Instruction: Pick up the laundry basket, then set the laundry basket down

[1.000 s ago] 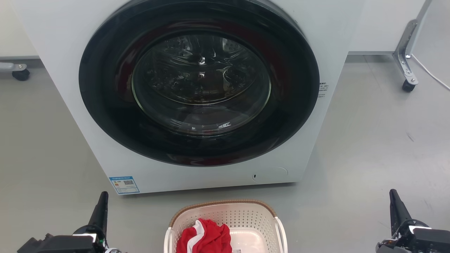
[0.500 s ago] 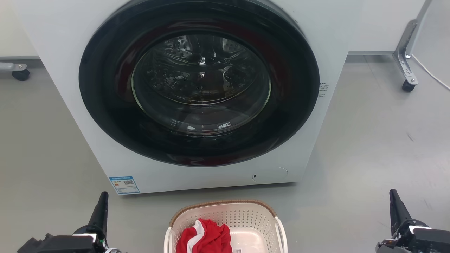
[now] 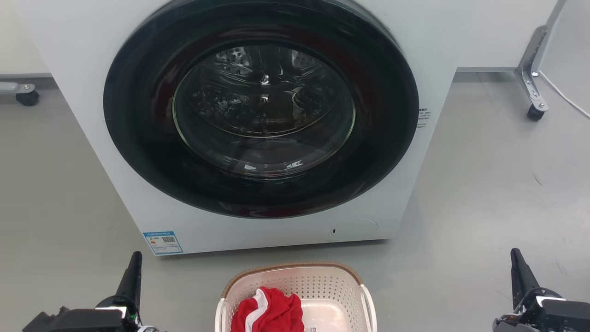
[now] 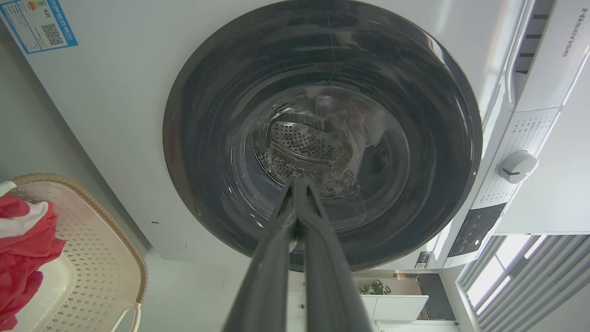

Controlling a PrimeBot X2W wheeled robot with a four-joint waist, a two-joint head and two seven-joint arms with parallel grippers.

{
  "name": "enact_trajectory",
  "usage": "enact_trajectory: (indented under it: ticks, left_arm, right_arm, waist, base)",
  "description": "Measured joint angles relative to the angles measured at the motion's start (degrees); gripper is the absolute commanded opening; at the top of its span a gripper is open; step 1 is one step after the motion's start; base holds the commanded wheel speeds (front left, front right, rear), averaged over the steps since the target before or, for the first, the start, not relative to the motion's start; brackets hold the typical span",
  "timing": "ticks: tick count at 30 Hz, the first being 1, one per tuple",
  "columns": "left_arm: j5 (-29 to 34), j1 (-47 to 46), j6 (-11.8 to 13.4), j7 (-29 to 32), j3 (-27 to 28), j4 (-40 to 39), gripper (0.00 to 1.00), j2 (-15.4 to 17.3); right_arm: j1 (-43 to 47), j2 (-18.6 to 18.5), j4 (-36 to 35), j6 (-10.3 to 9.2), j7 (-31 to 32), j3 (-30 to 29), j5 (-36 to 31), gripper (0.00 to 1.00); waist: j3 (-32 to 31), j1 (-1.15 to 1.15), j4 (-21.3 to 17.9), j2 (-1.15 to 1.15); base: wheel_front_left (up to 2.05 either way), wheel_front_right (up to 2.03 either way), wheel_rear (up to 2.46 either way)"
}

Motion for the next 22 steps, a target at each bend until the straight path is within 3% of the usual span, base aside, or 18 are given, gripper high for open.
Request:
enact_trajectory:
  ticks: [22]
  left_arm:
    - [0.0,0.0,0.0,0.0,0.0,0.0,0.00,0.0]
  right_arm:
    - [0.0,0.0,0.0,0.03,0.0,0.0,0.0,0.00]
  waist:
    - [0.0,0.00,0.0,0.00]
  base:
    - [0.00,0.00,0.00]
